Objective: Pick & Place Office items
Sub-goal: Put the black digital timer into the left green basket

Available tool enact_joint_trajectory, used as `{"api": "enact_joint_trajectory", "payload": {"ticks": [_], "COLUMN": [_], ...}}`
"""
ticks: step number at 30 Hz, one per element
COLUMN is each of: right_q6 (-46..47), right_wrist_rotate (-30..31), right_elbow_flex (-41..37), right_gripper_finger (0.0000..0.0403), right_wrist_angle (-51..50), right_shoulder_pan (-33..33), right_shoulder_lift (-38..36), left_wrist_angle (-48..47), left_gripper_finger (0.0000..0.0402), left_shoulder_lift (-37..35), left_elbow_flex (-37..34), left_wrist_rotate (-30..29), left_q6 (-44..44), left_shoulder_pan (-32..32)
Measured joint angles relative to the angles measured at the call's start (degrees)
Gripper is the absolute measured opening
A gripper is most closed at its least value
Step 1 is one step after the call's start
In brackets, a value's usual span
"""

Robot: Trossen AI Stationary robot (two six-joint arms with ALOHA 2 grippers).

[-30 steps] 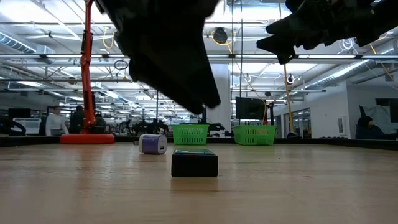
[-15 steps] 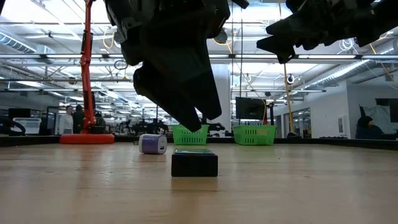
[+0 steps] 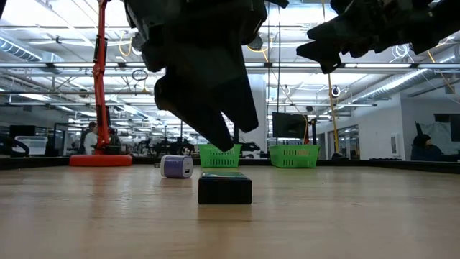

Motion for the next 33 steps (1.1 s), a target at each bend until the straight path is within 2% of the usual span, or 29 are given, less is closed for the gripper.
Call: {"api": "enact_joint_trajectory", "payload": {"ticks": [5, 13, 20, 26, 33], "right_q6": [-0.1, -0.1, -0.1, -0.1, 0.0], "right_wrist_rotate": [0.0, 0.0, 0.0, 0.0, 0.0], "right_elbow_flex": [0.0, 0.0, 0.0, 0.0, 0.0], "right_gripper_finger": [0.0210, 0.0210, 0.0210, 0.0210, 0.0210], "right_wrist_angle": [0.0, 0.0, 0.0, 0.0, 0.0], "right_shoulder_pan": [0.0, 0.0, 0.0, 0.0, 0.0], "right_shoulder_lift": [0.0, 0.0, 0.0, 0.0, 0.0], "left_wrist_angle": [-0.6, -0.8, -0.8, -0.2, 1.5], "left_gripper_finger": [0.0269, 0.0269, 0.0269, 0.0269, 0.0269], "left_shoulder_lift": [0.0, 0.4, 0.6, 0.6, 1.6], "left_elbow_flex": [0.0, 0.0, 0.0, 0.0, 0.0], "left_wrist_rotate": [2.0, -4.2, -4.3, -0.9, 0.2], "left_q6": [0.6, -0.4, 1.1, 1.8, 3.0], "left_shoulder_pan": [-0.1, -0.1, -0.9, -2.0, -2.8]}}
